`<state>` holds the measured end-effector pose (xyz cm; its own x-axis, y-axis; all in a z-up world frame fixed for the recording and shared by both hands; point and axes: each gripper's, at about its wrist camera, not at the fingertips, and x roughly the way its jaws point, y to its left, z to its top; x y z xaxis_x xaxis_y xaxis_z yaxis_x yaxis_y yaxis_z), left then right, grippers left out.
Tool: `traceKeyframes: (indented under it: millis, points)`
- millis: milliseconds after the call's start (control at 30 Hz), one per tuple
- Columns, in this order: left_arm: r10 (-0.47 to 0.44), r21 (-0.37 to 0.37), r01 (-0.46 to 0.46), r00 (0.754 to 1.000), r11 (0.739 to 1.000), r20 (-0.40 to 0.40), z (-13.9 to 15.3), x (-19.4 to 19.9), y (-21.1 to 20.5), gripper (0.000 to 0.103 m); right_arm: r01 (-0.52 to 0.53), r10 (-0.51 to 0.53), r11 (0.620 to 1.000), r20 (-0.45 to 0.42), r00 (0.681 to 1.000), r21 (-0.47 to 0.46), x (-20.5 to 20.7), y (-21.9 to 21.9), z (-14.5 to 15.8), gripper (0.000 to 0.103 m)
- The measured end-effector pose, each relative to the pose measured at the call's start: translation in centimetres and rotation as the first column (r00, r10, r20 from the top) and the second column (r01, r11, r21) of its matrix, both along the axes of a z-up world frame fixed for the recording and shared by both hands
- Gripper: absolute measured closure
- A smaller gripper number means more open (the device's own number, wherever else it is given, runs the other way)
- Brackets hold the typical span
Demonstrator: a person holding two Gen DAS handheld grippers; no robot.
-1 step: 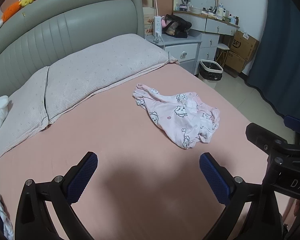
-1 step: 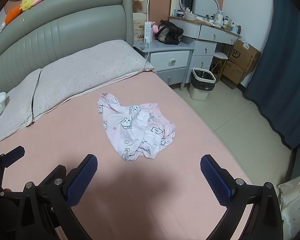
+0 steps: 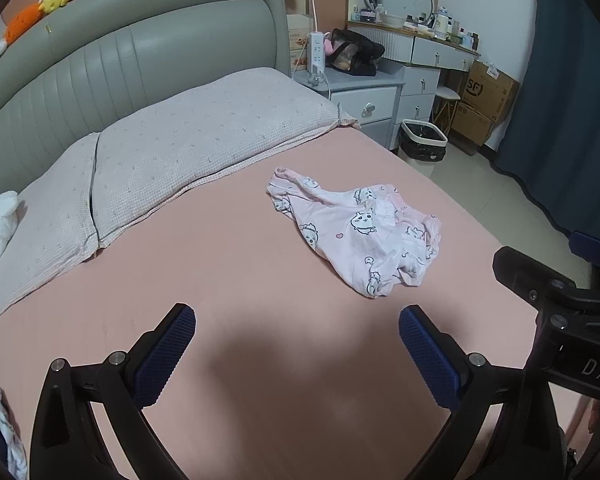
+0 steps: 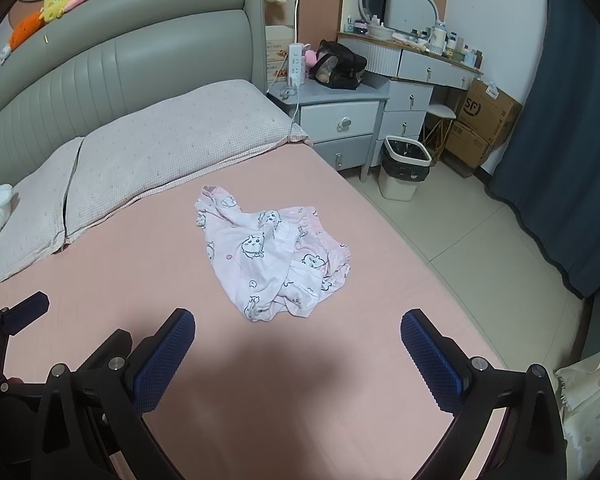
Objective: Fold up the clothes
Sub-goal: 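Move both grippers toward the crumpled pink pajama pants on the bed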
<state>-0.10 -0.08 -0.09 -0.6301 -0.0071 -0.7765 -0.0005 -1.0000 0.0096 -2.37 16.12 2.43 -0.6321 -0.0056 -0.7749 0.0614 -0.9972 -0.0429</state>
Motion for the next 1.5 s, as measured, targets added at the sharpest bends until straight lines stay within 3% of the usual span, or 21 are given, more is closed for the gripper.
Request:
traceKeyframes:
  millis: [633, 800, 933, 1100, 1267, 1500]
  points:
    - [-0.019, -0.002, 0.019, 0.999, 1.000, 0.043, -1.7, -2.1, -0.4, 0.000, 0.040, -0.041, 0.999, 0.037, 0.999, 0.026, -1.9, 0.5, -1.9, 0.000]
    - [-0.064, 0.060, 0.061, 0.997, 0.996, 0.052, -2.4, -3.3, -0.5, 0.000, 0.039, -0.039, 0.999, 0.056, 0.998, 0.011, -3.0, 0.5, -2.8, 0.000]
    - [-0.076, 0.067, 0.071, 0.994, 0.995, 0.078, -3.5, -5.0, -0.7, 0.000, 0.013, -0.010, 0.999, 0.060, 0.998, -0.047, -5.0, 0.5, -3.8, 0.000]
    - [-0.101, 0.090, 0.092, 0.989, 0.992, 0.109, -5.0, -7.3, -1.3, 0.000, 0.052, -0.044, 0.996, 0.093, 0.995, -0.079, -8.2, 1.5, -6.0, 0.000]
    - [-0.130, 0.185, 0.105, 0.983, 0.977, 0.128, -6.9, -10.7, -2.2, 0.000, 0.081, -0.066, 0.984, 0.098, 0.993, -0.161, -10.6, 3.1, -8.0, 0.000]
    - [-0.163, 0.274, 0.102, 0.964, 0.956, 0.211, -10.2, -15.0, -1.0, 0.000, 0.070, -0.052, 0.979, 0.099, 0.994, -0.193, -14.2, 4.1, -11.3, 0.000]
